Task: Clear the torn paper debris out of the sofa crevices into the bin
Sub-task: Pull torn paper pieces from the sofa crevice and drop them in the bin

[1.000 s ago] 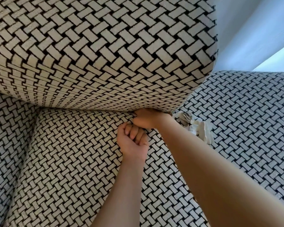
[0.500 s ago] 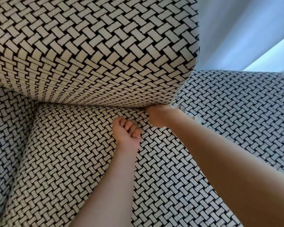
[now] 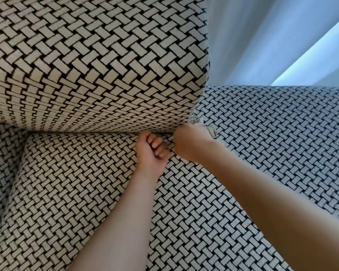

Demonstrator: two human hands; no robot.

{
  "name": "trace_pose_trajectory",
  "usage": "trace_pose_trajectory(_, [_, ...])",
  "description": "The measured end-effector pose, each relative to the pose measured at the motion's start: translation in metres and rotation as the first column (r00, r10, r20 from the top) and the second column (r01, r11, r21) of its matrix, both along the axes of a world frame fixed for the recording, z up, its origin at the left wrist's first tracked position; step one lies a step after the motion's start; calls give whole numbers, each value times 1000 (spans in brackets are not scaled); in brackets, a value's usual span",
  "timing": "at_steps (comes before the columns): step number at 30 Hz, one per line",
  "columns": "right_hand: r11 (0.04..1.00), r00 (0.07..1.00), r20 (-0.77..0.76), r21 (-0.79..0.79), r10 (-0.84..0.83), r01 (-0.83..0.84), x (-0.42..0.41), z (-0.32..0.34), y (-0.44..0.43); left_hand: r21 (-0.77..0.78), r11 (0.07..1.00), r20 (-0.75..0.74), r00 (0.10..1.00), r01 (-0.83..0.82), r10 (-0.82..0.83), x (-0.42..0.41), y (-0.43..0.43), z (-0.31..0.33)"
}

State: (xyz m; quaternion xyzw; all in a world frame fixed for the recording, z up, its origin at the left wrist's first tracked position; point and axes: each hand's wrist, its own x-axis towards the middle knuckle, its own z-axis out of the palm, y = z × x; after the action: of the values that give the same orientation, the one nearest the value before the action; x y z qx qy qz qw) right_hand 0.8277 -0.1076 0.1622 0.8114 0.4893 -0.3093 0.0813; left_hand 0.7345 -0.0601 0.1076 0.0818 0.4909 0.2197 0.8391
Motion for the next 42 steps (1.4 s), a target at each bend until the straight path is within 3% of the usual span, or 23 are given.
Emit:
trace_pose_trajectory(3, [920, 973, -15, 323, -230, 222, 24, 2, -18, 0, 1000, -36, 999, 7, -7, -2, -4, -7])
trace_pose_trajectory(4, [908, 965, 33, 348, -260, 233, 35, -3, -21, 26, 999, -69, 997, 33, -31, 0, -7, -8])
trace_pose_trajectory(6, [959, 967, 82, 174, -242, 225, 46, -21, -20, 87, 993, -162, 985, 77, -62, 4, -10, -9])
trace_pose_trajectory(8, [976, 979, -10, 77, -206, 206, 50, -42, -11, 132, 986, -243, 967, 105, -71, 9, -13, -11])
trace_pose_trajectory(11, [950, 957, -128, 137, -262, 279, 60, -67, 1, 150, 980, -314, 946, 132, -80, 13, -14, -14])
trace_pose_trajectory(19, [970, 991, 1, 204, -131, 128, 76, -77, 13, 124, 987, -390, 920, 105, -49, 19, -11, -21])
trace_pose_trajectory(25, [946, 997, -41, 314, -68, 78, 66, -77, -7, 122, 985, -388, 919, 125, -69, 20, -11, -20])
trace_pose_trajectory(30, [842, 971, -162, 486, -177, 235, 59, -80, -10, 133, 984, -375, 925, 121, -63, 19, -12, -20])
trace_pose_trajectory(36, [817, 961, -170, 508, -216, 274, 56, -76, -12, 147, 980, -390, 919, 131, -64, 19, -11, -21])
trace_pose_trajectory(38, [775, 919, -227, 495, -321, 393, 60, -65, -19, 151, 980, -394, 917, 130, -61, 19, -11, -21])
trace_pose_trajectory(42, [563, 692, -490, 407, -530, 719, 66, -46, -41, 161, 973, -402, 912, 165, -88, 19, -13, -20])
